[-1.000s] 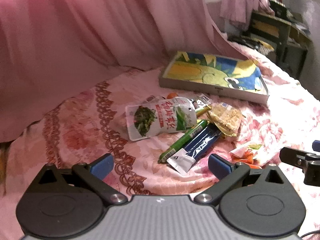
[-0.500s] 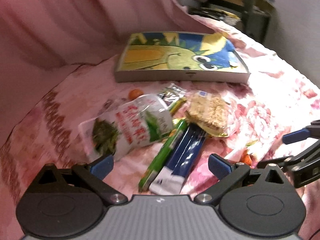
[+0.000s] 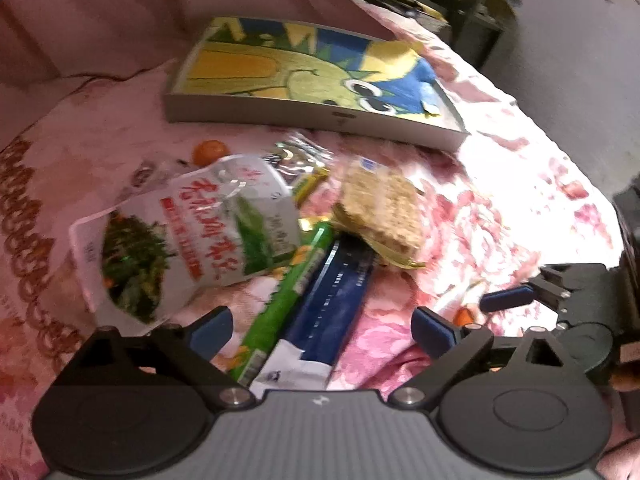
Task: Organize snacks
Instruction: 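Grasp the blue stick pack with the left tool while the right tool grasps the orange jelly pouch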
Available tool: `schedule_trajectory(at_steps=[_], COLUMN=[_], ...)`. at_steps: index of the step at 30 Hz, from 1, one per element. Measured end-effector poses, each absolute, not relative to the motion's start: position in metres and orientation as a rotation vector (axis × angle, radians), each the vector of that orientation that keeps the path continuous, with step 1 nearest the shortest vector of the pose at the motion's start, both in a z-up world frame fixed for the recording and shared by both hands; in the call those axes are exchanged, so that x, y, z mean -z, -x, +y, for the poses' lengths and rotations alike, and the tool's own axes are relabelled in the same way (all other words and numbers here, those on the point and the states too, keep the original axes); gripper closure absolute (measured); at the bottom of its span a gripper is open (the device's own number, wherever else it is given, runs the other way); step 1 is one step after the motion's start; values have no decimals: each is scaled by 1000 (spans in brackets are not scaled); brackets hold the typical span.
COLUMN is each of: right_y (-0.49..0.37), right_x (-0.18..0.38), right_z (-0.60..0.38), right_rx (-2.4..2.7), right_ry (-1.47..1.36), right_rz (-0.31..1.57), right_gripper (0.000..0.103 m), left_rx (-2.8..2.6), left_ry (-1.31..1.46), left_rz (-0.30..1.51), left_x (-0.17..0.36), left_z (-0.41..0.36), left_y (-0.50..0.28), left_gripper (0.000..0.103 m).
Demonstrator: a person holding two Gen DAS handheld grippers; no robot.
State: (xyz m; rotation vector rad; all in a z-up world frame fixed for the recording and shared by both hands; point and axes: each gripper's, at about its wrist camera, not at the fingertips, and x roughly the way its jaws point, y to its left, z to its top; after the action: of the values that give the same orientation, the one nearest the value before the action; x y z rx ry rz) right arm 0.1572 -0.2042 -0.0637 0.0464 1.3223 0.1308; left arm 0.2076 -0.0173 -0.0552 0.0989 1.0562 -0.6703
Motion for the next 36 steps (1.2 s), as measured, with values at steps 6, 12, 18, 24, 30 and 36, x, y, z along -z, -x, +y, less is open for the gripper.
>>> schedule_trajectory(at_steps=[6,12,18,24,30,36], right_y=[-159,-159,-156,-155,-156,-155], right_x=[68,68,66,66,67,68], right_z=[-201,-200,-198,-204,-211,-206], right_rx=[-151,-167,-180,-157,-120,-129], right_ry=[-44,-61,-66,-91,-108,-53], right_rz=[1330,1324,1312,1302,1293,1264], right_gripper=[3,10,16,26,41,49], left_rx=[739,794,780,715,692,666], left_ry=[-171,-174,-185,-211,-246,-197], left_rz=[1090,1089,1093,1133,1113,1138], left_x=[66,65,68,81,81,76], left_z=[-32,-36,-39,-42,-44,-46], left_y=[-206,-204,-208,-217,-212,-209], left_gripper=[14,24,32,48,55,61])
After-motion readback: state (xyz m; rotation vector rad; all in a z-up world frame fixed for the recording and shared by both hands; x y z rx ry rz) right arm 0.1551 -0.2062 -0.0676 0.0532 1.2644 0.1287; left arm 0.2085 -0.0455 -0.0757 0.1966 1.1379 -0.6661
